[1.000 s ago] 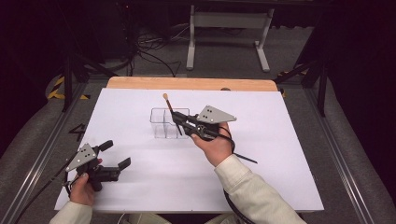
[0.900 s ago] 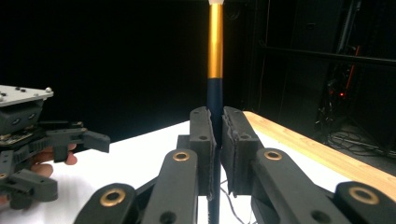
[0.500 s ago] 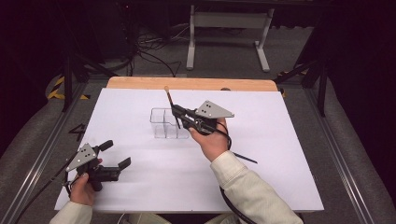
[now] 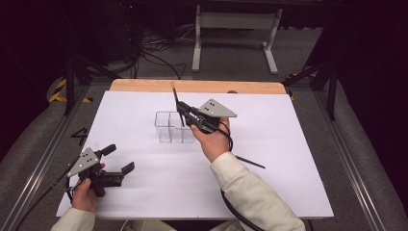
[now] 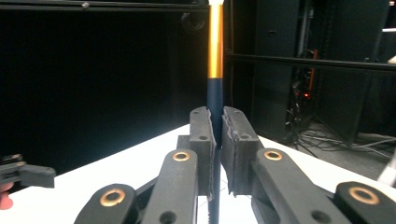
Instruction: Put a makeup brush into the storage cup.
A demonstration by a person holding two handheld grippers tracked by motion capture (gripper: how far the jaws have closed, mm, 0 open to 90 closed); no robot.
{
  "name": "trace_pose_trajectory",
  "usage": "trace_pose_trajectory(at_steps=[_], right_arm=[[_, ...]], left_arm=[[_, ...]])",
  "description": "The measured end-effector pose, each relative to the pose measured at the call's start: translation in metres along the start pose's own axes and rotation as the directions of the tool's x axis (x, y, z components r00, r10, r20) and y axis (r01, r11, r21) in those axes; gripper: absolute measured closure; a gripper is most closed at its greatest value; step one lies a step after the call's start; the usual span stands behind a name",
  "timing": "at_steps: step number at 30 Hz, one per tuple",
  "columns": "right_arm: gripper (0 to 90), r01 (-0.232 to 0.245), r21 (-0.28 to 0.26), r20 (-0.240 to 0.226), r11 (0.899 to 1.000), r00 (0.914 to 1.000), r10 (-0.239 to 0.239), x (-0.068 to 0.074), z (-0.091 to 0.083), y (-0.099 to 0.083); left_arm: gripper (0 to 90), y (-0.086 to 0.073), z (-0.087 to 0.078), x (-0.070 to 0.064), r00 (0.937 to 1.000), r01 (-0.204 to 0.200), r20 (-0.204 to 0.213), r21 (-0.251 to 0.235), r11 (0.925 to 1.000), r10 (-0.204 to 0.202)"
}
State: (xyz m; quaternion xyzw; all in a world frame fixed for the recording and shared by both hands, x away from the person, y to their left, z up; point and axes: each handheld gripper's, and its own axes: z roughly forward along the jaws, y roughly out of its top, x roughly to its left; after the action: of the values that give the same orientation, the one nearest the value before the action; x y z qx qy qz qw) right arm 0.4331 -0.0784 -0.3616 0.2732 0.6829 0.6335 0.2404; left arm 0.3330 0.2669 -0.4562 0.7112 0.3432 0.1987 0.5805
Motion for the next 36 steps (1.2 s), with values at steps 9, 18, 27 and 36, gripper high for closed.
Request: trace_pose_trajectory(at_steps=[9, 18, 27, 36], right_arm=[[83.1, -0.022, -0.006, 0.021, 1.0, 0.9995, 0.022, 0.0, 0.01, -0.003], [83.0, -0.04, -0.025, 0.023, 0.999, 0.9989, 0.041, 0.001, 0.021, -0.007], [83.1, -0.045, -0.021, 0.041, 0.999, 0.9981, 0.045, -0.004, 0.028, -0.017], [83.0, -0.044, 0.001, 0.035, 0.999, 0.9984, 0.044, -0.005, 0.031, -0.029]], left_arm=[[0.2, 0.0, 0.0, 0.0, 1.0, -0.007, 0.0, 0.0, 1.0, 0.007], [0.2, 0.0, 0.0, 0.0, 1.0, -0.006, 0.002, 0.001, 1.0, 0.006], [0.2, 0.0, 0.001, 0.0, 1.0, -0.006, 0.005, 0.001, 1.0, 0.006], [0.2, 0.0, 0.001, 0.0, 1.0, -0.004, 0.003, 0.0, 1.0, 0.004]])
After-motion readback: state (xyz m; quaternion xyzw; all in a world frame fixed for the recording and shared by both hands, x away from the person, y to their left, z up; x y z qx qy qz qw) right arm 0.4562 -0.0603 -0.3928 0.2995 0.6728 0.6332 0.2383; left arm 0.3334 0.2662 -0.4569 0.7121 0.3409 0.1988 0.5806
